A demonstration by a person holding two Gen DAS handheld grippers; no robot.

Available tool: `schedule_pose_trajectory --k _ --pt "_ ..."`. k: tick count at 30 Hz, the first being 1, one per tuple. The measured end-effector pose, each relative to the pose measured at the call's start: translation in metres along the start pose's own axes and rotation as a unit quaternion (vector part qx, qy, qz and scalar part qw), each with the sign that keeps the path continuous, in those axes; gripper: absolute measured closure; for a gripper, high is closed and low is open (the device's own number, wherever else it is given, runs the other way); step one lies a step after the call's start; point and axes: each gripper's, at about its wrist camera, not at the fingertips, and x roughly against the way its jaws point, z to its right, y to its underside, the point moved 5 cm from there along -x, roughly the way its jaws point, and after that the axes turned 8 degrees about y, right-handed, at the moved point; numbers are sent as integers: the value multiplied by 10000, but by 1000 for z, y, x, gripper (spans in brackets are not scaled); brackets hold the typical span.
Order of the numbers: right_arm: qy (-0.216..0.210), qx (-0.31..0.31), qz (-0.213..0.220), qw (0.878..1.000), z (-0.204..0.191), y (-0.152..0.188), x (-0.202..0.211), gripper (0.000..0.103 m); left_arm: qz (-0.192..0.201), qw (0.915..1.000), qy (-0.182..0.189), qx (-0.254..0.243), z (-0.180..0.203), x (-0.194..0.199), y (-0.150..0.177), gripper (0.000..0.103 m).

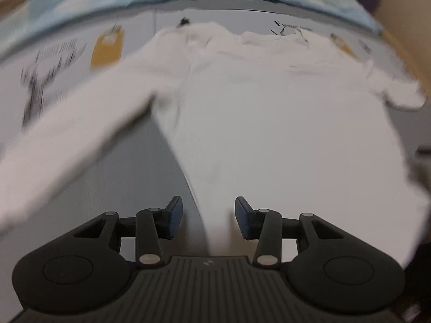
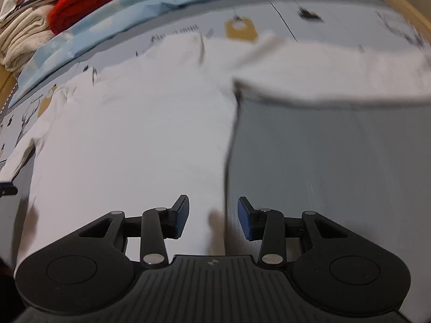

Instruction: Fold small clothes

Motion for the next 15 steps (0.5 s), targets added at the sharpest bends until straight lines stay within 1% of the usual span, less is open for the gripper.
schedule_pose_trajectory --k 2,3,5,6,7,9,12,14,15 --pt "-57 -62 -126 9999 4 23 4 61 -147 9990 199 384 1 12 35 55" --pt "-46 -15 -199 9998 6 33 4 61 -189 9985 224 464 5 17 50 55" --pt "-18 120 -320 9994 7 53 2 61 -206 9979 200 575 7 22 73 55" --pt "-41 79 -389 9992 9 60 1 61 -257 9970 225 691 7 21 83 55" --pt "-83 -27 -476 9988 12 68 -1 61 -303 9961 240 792 7 21 96 55" --pt "-104 -206 -605 9979 15 78 -4 61 -392 9944 152 970 4 18 117 55" --pt "-179 -501 -658 9964 21 87 4 61 -475 9924 78 1134 4 11 140 56" --pt "-261 -549 -751 9953 20 92 8 61 -490 9918 106 1171 8 7 149 61" --pt "-263 -456 -769 9957 16 93 9 61 -493 9926 101 1103 11 6 151 68"
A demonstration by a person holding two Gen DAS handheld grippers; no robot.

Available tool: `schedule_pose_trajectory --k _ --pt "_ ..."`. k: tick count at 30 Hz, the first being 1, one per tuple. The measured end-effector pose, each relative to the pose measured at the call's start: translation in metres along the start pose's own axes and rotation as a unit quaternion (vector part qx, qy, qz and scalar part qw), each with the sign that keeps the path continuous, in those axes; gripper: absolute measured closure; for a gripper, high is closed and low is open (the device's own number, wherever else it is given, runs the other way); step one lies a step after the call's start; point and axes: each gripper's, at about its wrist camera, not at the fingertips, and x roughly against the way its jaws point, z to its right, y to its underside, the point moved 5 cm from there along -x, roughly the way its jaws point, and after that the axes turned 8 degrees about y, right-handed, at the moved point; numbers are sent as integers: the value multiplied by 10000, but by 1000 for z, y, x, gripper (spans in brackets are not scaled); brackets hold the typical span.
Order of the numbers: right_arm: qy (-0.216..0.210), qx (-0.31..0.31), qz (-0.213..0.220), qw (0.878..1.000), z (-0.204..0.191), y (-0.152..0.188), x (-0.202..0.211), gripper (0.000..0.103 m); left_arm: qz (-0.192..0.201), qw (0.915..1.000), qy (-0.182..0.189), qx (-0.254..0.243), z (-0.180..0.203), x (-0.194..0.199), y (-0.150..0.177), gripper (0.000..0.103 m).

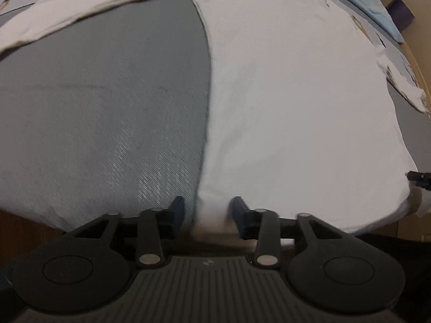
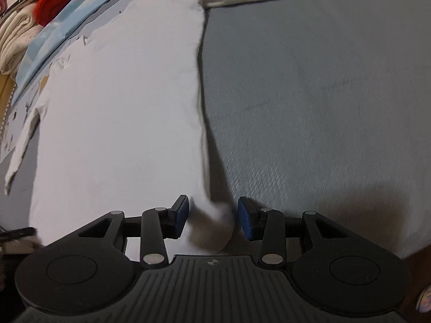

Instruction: Fold small clothes

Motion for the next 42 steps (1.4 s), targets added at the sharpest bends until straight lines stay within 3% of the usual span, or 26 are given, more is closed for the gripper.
schedule_pose_trajectory --k 2,3,4,5,6,11,13,15,17,18,20,22,23,24,30,35,38,42 --pt "-5 291 15 9996 -11 6 5 60 17 9999 -90 -118 3 -1 3 81" --pt "-22 383 36 9993 -15 8 8 62 19 9998 -134 -144 3 0 3 95" --pt "-54 465 103 9989 -19 10 14 68 32 9998 -152 -149 4 2 3 96" --pt "-83 506 170 9985 -21 11 20 90 92 9997 -148 -146 4 7 2 96" --pt "-134 447 229 9986 -21 10 29 97 205 9996 -130 -151 5 14 5 97" --pt "-859 -665 834 9906 -2 6 93 97 916 9954 249 -154 11 65 10 97" --pt "-945 -1019 865 9865 6 8 98 97 1003 9947 230 -86 7 72 11 97" --pt "-599 -1270 535 9887 17 10 82 96 804 9967 81 29 -2 63 13 96" --pt "197 -1436 400 9886 31 12 66 93 566 9981 -175 175 -11 52 14 95" --pt "421 -1428 473 9877 34 12 63 93 518 9979 -331 210 -12 51 13 94" --pt "398 -1270 535 9897 30 10 58 93 470 9979 -402 209 -12 47 14 92" --pt "279 -1014 434 9935 23 10 48 80 439 9983 -326 187 -11 44 15 85" --pt "262 -865 378 9952 18 11 43 66 420 9984 -331 163 -10 42 15 84" --pt "267 -716 333 9965 14 12 37 58 393 9985 -349 147 -10 40 16 81" --pt "381 -42 59 9992 -4 17 14 57 189 9989 -398 180 -11 24 16 70" --pt "-216 258 175 9993 -17 14 22 57 54 9985 -504 214 -15 11 18 70" --pt "-348 362 148 9986 -19 15 27 63 33 9983 -543 187 -14 8 18 70" --pt "-189 172 42 9997 -9 15 36 76 22 9984 -551 147 -14 8 19 72"
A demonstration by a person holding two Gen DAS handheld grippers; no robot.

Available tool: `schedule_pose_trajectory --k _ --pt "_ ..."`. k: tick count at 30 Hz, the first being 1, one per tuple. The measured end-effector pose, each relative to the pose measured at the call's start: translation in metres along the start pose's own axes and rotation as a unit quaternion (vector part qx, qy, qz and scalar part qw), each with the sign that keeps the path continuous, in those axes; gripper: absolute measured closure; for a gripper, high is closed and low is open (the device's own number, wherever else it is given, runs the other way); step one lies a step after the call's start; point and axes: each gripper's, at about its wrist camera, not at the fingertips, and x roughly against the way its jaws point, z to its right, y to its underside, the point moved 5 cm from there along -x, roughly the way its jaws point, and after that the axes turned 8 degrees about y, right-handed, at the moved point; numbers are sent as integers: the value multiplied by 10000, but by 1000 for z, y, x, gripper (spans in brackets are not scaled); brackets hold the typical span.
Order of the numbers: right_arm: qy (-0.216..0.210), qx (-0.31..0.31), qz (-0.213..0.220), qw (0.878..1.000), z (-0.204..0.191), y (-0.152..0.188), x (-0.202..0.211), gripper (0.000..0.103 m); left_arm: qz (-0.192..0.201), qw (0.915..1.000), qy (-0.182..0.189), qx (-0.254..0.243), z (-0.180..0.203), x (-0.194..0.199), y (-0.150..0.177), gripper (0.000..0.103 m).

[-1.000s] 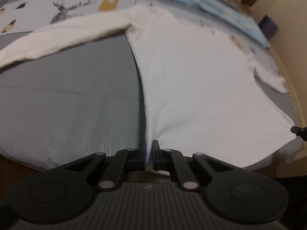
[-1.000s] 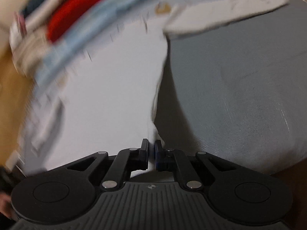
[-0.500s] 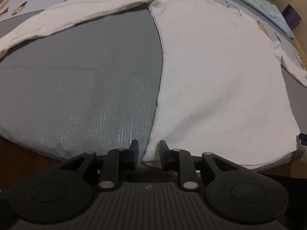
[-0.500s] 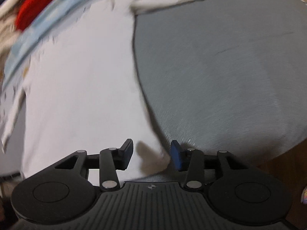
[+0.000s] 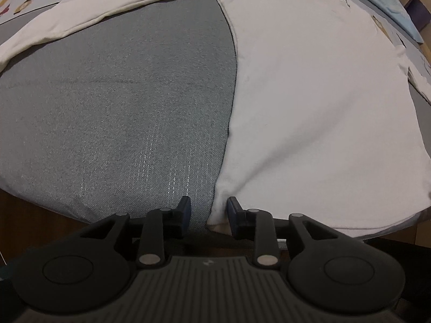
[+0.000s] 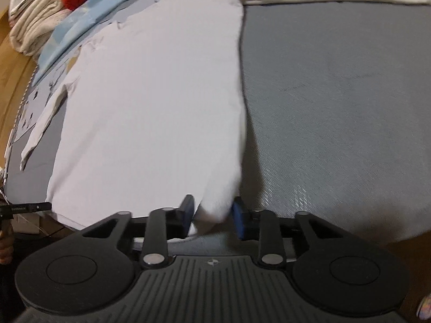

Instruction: Fold small clothes

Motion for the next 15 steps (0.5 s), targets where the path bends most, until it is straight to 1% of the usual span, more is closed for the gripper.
schedule_pose_trajectory --k 2,3,6,9,11,13,14,15 --pt "215 -187 88 9996 12 6 14 79 20 10000 -9 -29 1 2 0 77" --pt "225 -339 225 9989 18 9 24 80 50 10000 -20 -58 1 4 0 78" --pt "25 -689 647 9955 28 3 44 80 166 9998 -30 -64 3 9 0 78" --pt "224 -944 867 9915 42 0 53 78 224 9997 -49 7 3 12 -1 78" --pt "366 -959 808 9914 42 -1 42 76 231 9997 -35 10 2 12 -1 77" --pt "432 -784 644 9939 32 -3 22 69 225 9997 -24 12 1 12 -1 77" --pt "423 -672 551 9953 24 -1 8 63 226 9997 -26 26 3 12 -1 77" --pt "434 -555 452 9965 22 -1 0 62 223 9997 -17 49 2 11 -1 77"
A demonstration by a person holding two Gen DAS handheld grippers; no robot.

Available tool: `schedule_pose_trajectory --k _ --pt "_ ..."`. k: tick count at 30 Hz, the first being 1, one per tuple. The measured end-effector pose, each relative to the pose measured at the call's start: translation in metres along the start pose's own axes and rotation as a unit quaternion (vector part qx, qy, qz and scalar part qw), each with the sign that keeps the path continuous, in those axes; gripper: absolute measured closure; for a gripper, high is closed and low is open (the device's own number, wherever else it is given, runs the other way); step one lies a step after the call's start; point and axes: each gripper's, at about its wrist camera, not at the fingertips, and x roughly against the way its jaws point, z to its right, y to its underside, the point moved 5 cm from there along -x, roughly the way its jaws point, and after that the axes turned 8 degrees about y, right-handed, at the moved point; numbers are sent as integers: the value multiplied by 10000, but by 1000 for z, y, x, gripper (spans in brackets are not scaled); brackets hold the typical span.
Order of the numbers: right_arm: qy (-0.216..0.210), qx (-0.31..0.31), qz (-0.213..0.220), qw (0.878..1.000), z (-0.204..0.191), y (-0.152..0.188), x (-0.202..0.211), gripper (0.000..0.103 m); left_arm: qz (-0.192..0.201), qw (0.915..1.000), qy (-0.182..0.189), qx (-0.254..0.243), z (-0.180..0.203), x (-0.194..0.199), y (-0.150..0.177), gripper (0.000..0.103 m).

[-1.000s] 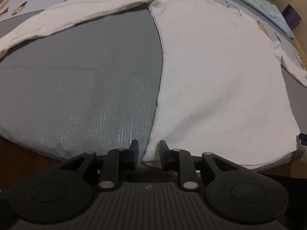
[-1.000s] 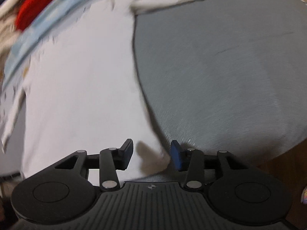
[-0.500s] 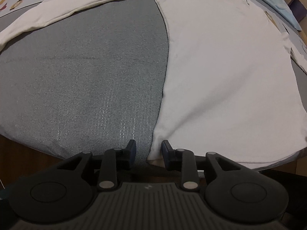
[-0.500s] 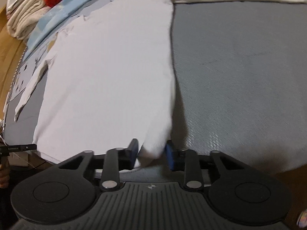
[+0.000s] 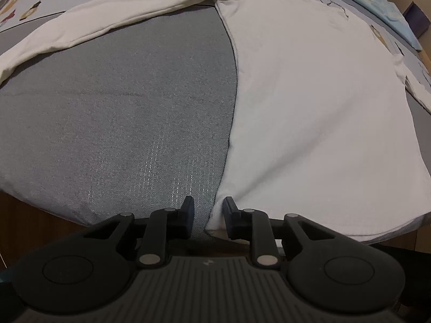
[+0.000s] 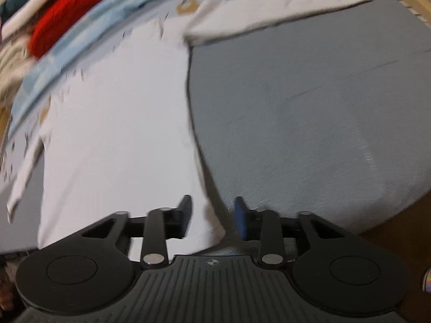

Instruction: Fold small clothes

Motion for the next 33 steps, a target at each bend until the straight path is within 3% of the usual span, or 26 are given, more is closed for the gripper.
schedule_pose_trajectory --k 3,6,10,16,20,21,23,28,30,33 --pt "29 393 -154 9991 -14 3 -18 62 -33 10000 4 4 -1 -2 0 77" --pt "-284 413 -74 9987 -21 -2 -21 61 -90 10000 -31 -21 -1 -6 2 77" --pt "-601 437 -306 9968 -25 -1 -24 64 -112 9999 -24 8 -4 -11 -2 77" --pt "-221 238 -648 9974 -3 7 -21 79 -138 9999 -39 5 -4 -13 -4 77" --pt "-93 222 -606 9979 0 9 -12 81 -131 9999 -27 13 -4 -11 -5 77" --pt "-26 239 -593 9980 0 9 -10 87 -131 9999 -11 13 -4 -11 -5 77" --pt "16 265 -490 9984 0 8 -7 94 -139 9999 57 -43 -4 -11 -3 98" --pt "-349 104 35 9993 -4 -3 21 97 93 9994 235 -230 1 8 -4 99" --pt "-140 44 -59 9999 1 -1 18 97 83 9993 316 -179 -1 12 -3 99" --pt "599 169 -510 9968 6 10 -5 95 -277 9994 161 -160 -6 -2 3 99"
